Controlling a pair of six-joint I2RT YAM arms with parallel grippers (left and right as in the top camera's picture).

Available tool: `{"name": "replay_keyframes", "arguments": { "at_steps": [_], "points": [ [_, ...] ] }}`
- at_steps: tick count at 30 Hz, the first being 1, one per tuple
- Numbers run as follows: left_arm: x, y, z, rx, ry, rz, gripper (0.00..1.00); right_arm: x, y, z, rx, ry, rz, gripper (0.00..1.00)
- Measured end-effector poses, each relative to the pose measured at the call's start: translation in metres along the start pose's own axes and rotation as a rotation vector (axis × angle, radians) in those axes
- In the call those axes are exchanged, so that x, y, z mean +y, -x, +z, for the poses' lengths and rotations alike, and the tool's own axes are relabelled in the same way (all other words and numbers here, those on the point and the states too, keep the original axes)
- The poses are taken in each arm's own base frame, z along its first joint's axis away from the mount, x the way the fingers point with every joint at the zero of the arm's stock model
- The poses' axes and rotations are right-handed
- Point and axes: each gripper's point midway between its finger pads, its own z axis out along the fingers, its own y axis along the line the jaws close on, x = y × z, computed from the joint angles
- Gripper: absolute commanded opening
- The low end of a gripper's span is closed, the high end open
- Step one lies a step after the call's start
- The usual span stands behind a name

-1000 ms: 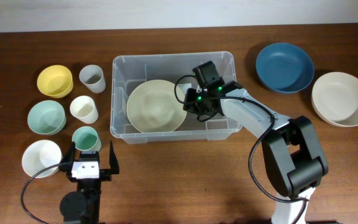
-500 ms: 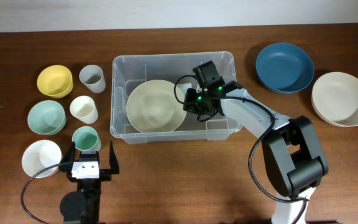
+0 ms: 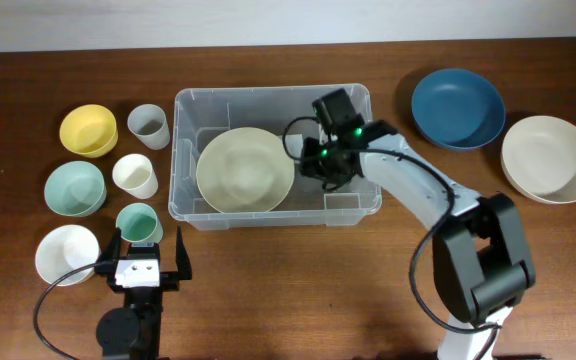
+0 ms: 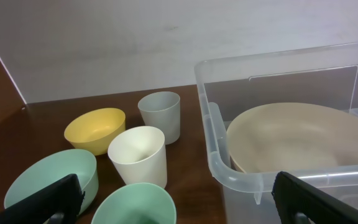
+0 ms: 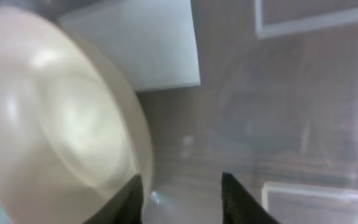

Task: Pack container
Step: 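Open the right gripper and release the bowl in the container, then move the right gripper to the back-right cream bowl and grasp its rim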

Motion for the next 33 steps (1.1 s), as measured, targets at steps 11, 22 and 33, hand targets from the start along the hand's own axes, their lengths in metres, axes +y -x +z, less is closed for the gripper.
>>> {"name": "replay_keyframes", "arguments": {
  "at_steps": [11,22,33],
  "points": [
    [0.0,0.0,0.0,0.0,0.0,0.0,0.99,-0.002,0.065,-0.17,-0.212,-0.166,0.019,0.99],
    [0.0,0.0,0.0,0.0,0.0,0.0,0.99,-0.23,0.082,-0.316,-0.39,-0.526,0.632,0.99],
    [0.0,0.0,0.0,0.0,0.0,0.0,0.99,-0.386,0.047,-0.268,-0.26,-0.453,1.07,0.99]
  ]
}}
